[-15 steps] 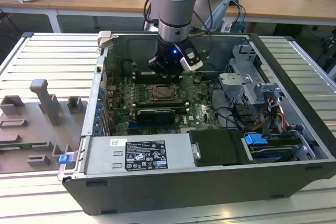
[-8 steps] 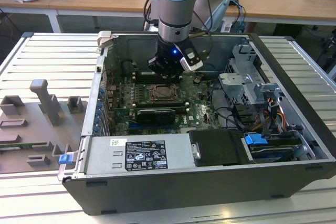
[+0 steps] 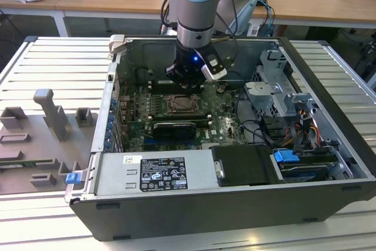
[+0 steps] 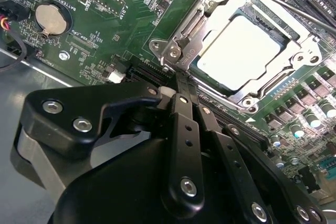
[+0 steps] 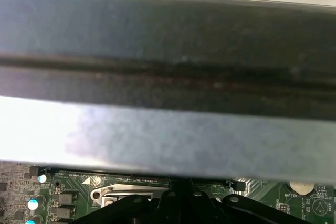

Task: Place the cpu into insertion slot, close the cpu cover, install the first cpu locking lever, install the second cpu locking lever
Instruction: 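Install the first cpu locking lever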

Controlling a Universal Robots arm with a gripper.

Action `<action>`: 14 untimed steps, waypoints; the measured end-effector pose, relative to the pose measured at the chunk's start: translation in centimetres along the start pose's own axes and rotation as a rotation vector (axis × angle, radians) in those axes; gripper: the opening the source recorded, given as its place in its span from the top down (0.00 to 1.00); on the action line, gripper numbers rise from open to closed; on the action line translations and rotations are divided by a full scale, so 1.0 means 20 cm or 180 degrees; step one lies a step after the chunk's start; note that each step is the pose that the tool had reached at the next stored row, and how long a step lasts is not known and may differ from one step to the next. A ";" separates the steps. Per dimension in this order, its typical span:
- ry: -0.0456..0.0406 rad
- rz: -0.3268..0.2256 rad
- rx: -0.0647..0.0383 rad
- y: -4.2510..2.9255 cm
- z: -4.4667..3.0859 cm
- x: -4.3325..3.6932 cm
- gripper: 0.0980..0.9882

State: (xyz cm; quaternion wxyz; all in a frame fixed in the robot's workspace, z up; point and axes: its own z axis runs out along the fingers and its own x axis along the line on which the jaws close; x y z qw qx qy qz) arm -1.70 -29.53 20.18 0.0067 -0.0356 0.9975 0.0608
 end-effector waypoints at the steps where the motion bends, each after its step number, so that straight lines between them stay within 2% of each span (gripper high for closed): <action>1: 0.0000 0.0000 -0.0001 0.000 0.001 0.000 0.99; 8: -0.0001 0.0000 -0.0001 0.000 -0.001 0.000 0.99; 12: 0.0000 0.0000 0.0000 0.005 -0.037 -0.001 0.99; 13: 0.0000 0.0000 0.0000 0.008 -0.064 -0.001 0.99; 14: 0.0000 0.0000 -0.0001 0.006 -0.064 -0.001 0.99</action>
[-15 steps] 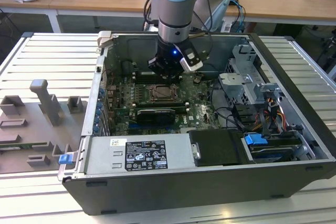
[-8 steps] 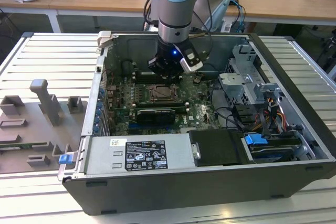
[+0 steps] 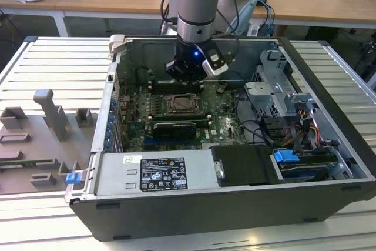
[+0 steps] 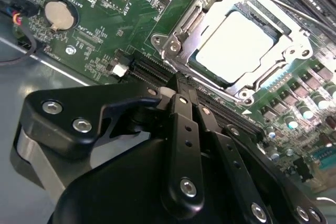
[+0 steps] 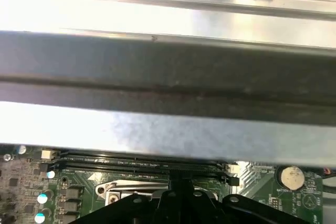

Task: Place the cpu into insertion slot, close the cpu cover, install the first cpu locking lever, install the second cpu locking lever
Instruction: 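Install the first cpu locking lever, then install the second cpu locking lever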

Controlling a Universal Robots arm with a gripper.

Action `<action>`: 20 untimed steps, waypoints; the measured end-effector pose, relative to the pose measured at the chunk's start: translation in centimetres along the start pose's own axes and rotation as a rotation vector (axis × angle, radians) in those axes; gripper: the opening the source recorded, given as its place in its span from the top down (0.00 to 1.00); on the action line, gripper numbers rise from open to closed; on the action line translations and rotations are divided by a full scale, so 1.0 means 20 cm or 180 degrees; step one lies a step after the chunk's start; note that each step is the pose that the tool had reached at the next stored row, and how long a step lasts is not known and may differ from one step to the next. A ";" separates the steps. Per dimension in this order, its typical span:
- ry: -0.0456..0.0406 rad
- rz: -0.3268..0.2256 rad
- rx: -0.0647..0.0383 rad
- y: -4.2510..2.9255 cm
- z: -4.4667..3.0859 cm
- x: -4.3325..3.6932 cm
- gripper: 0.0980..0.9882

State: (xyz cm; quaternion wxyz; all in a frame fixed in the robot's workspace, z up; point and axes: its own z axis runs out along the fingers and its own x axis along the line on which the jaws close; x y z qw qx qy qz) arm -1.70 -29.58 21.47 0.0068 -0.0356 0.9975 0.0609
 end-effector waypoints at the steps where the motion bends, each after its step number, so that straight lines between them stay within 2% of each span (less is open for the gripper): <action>1: 0.0000 0.0000 0.0000 -0.003 -0.001 0.000 0.99; 13: 0.0000 0.0000 0.0001 -0.029 -0.004 0.002 0.99; 20: 0.0000 0.0000 0.0001 -0.058 -0.007 0.004 0.99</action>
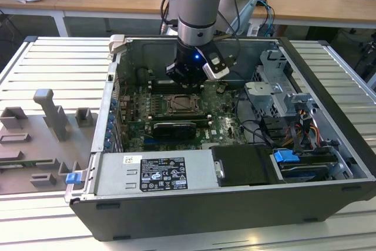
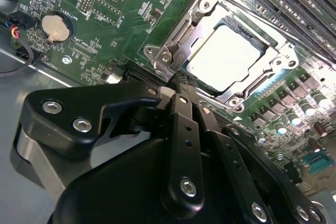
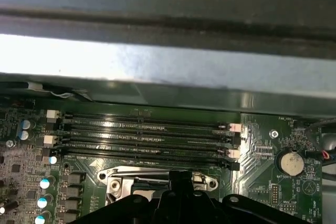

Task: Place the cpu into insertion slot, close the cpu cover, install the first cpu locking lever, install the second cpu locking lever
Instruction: 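Install the second cpu locking lever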

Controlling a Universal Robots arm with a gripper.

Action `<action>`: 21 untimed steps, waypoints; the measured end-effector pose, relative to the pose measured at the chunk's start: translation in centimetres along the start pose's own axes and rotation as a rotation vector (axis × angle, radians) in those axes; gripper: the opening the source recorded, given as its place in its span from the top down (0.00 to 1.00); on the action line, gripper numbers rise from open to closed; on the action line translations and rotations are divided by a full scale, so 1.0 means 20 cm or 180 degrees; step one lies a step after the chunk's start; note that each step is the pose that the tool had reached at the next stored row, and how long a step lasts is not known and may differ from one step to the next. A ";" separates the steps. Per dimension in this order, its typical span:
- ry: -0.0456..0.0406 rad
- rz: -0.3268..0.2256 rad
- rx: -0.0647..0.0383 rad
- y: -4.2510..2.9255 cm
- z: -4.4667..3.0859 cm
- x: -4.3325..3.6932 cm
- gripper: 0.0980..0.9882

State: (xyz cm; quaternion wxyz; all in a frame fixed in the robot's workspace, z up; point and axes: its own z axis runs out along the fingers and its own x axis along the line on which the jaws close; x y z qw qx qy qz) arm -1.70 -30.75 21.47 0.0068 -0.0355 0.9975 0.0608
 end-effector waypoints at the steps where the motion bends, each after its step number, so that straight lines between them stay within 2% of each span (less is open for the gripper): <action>1: 0.0000 0.0000 0.0000 -0.003 0.000 0.000 0.99; 3: 0.0000 0.0000 0.0000 -0.022 -0.003 0.002 0.99; 9: 0.0000 0.0000 0.0000 -0.026 -0.015 0.002 0.99; 10: 0.0000 0.0000 0.0000 -0.025 -0.024 0.002 0.99; 12: 0.0000 0.0000 0.0000 -0.018 -0.079 0.001 0.99; 16: 0.0000 0.0000 0.0000 -0.025 -0.093 0.001 0.99; 21: 0.0000 0.0000 0.0000 -0.076 -0.099 0.007 0.99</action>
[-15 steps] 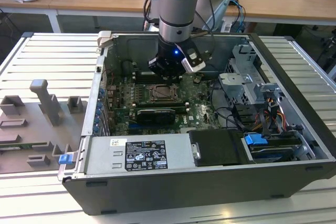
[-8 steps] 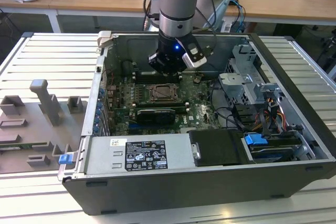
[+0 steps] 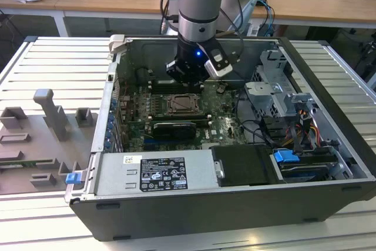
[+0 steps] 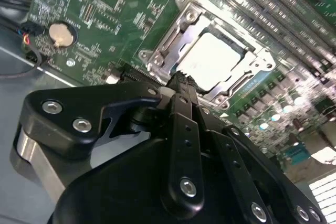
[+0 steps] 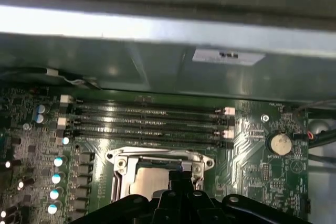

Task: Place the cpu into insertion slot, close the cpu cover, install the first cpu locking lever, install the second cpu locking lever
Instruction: 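Install the second cpu locking lever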

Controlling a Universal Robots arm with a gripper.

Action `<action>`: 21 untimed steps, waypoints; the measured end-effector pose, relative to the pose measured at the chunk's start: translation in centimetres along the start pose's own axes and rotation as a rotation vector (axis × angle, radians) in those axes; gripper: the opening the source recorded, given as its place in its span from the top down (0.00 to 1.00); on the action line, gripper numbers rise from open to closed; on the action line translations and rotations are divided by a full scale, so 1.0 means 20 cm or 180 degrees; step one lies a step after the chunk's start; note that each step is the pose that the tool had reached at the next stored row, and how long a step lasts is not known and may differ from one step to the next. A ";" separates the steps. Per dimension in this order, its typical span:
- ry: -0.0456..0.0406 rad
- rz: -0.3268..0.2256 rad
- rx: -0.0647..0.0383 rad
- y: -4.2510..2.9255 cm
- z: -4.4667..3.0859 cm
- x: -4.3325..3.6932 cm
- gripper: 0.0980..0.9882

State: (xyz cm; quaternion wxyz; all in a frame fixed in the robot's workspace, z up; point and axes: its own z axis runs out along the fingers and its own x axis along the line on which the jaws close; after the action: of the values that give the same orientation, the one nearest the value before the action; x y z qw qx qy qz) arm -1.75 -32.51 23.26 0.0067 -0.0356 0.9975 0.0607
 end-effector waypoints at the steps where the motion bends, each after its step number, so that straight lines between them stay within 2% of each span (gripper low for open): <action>1: 0.0000 0.0000 0.0000 -0.010 -0.001 0.001 0.99; 4: -0.0001 0.0000 -0.0011 -0.044 -0.005 0.003 0.99; 11: -0.0001 0.0000 -0.0013 -0.104 -0.012 0.008 0.99; 17: -0.0001 0.0000 -0.0014 -0.114 -0.036 0.008 0.99; 21: -0.0001 0.0000 -0.0013 -0.135 -0.038 0.011 0.99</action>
State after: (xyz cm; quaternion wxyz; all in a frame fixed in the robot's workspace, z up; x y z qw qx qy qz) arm -1.78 -35.29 23.70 0.0068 -0.0355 0.9974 0.0628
